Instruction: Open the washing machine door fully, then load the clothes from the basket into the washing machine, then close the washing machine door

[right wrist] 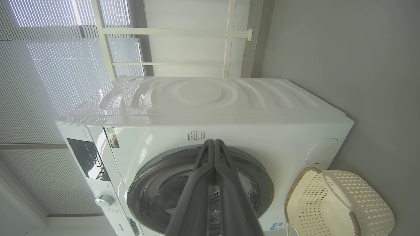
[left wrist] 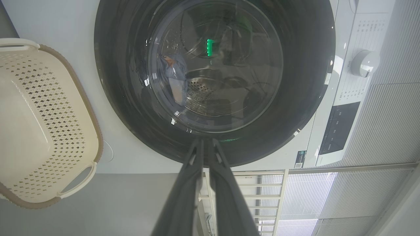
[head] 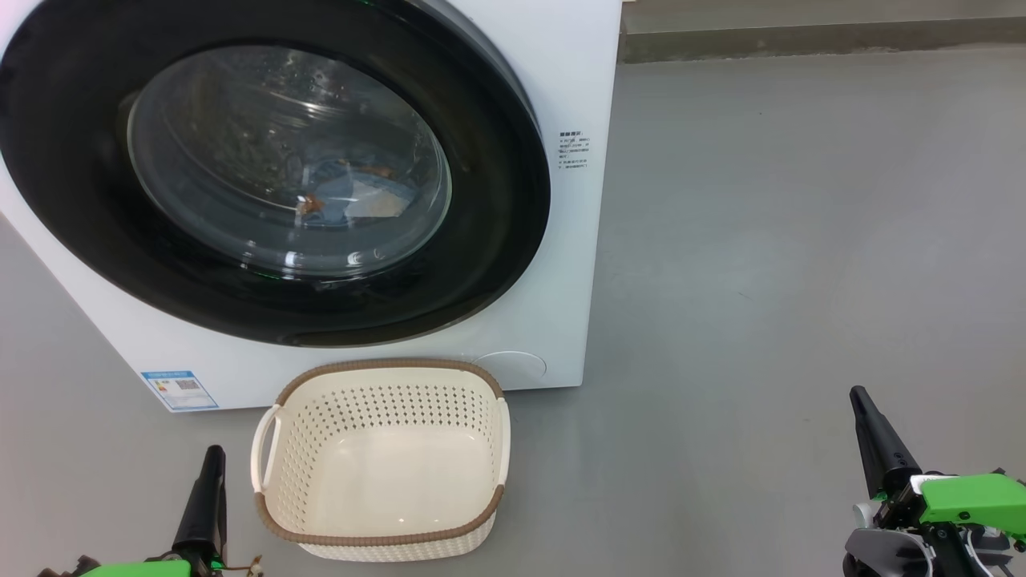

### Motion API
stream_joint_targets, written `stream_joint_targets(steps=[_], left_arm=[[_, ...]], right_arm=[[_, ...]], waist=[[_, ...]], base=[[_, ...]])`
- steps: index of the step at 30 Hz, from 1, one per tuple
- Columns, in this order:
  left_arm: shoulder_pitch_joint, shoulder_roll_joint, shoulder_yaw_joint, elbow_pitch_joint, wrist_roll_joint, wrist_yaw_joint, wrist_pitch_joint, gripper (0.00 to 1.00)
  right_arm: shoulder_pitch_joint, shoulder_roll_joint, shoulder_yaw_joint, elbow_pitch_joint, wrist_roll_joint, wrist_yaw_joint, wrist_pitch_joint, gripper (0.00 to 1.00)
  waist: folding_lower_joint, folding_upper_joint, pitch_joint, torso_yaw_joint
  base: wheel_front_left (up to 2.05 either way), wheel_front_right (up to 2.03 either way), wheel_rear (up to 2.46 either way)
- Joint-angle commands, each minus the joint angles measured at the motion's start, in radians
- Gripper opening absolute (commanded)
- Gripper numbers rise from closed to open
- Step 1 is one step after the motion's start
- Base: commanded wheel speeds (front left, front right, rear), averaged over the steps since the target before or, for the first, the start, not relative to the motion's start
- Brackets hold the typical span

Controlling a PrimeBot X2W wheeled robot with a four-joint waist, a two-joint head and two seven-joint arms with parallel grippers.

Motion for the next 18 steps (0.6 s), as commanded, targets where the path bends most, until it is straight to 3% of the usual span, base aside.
stream_joint_targets(steps=[1,18], left_arm=[[-0.043,0.007,0.033,-0.017,-0.007,-0.002,0.007,0.00],[-0.043,0.007,0.033,-0.017,-0.007,-0.002,0.007,0.00]], right_arm=[[-0.044,-0.009,0.019,-0.024,-0.002,0.002,0.006,0.00],[-0.044,-0.008,0.018,-0.024,-0.003,0.002,0.006,0.00]], waist=[[0.0000,-0.0001,0.000,0.000],[0.0000,-0.0001,0.000,0.000]], base=[[0.00,0.00,0.00],[0.00,0.00,0.00]])
